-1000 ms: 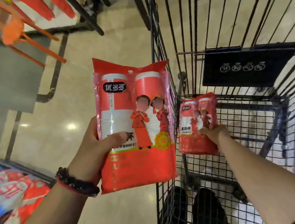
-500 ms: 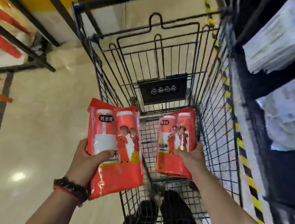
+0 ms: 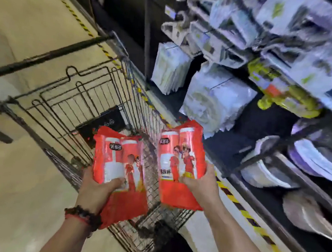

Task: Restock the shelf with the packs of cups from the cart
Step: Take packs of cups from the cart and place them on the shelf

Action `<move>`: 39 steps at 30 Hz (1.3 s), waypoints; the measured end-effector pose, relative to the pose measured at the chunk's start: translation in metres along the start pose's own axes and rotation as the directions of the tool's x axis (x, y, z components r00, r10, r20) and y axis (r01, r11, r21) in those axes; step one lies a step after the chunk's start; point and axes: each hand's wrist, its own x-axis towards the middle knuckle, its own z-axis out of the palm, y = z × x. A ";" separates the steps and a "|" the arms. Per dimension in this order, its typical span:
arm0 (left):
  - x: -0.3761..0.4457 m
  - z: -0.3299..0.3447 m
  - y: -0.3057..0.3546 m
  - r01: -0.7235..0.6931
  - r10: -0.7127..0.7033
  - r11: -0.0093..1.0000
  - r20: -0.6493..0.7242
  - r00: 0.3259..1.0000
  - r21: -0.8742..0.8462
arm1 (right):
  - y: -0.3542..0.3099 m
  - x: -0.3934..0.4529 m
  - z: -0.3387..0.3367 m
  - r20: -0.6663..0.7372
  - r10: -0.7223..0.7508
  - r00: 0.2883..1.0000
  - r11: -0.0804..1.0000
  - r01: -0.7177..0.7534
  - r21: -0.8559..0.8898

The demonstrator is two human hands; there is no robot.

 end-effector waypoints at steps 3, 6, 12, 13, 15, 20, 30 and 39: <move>-0.025 0.023 0.006 -0.067 0.062 0.996 0.070 0.996 0.064 | 0.011 -0.039 -0.041 -0.136 -0.006 0.991 0.999 0.013 0.050; -0.051 0.045 0.016 -0.076 0.061 0.994 0.176 0.982 0.080 | 0.019 -0.070 -0.080 -0.227 -0.006 0.974 0.993 0.033 0.115; -0.091 0.099 0.043 -0.170 0.120 0.979 0.354 0.927 0.113 | 0.028 -0.125 -0.143 -0.411 0.032 0.911 0.975 0.061 0.212; -0.100 0.109 0.048 -0.193 0.136 0.974 0.373 0.918 0.120 | 0.030 -0.134 -0.153 -0.441 0.050 0.896 0.972 0.058 0.228; -0.113 0.126 0.055 -0.260 0.194 0.957 0.381 0.904 0.130 | 0.035 -0.148 -0.170 -0.484 0.064 0.873 0.967 0.065 0.246; -0.167 0.183 0.062 -0.390 0.284 0.914 0.512 0.811 0.111 | 0.067 -0.198 -0.238 -0.597 0.092 0.797 0.947 0.115 0.300; -0.343 0.316 0.031 -0.513 0.378 0.858 0.676 0.633 0.000 | 0.167 -0.326 -0.392 -0.761 0.167 0.627 0.929 0.158 0.334; -0.492 0.421 -0.009 -0.534 0.360 0.844 0.798 0.484 -0.057 | 0.261 -0.435 -0.519 -0.851 0.238 0.468 0.914 0.189 0.360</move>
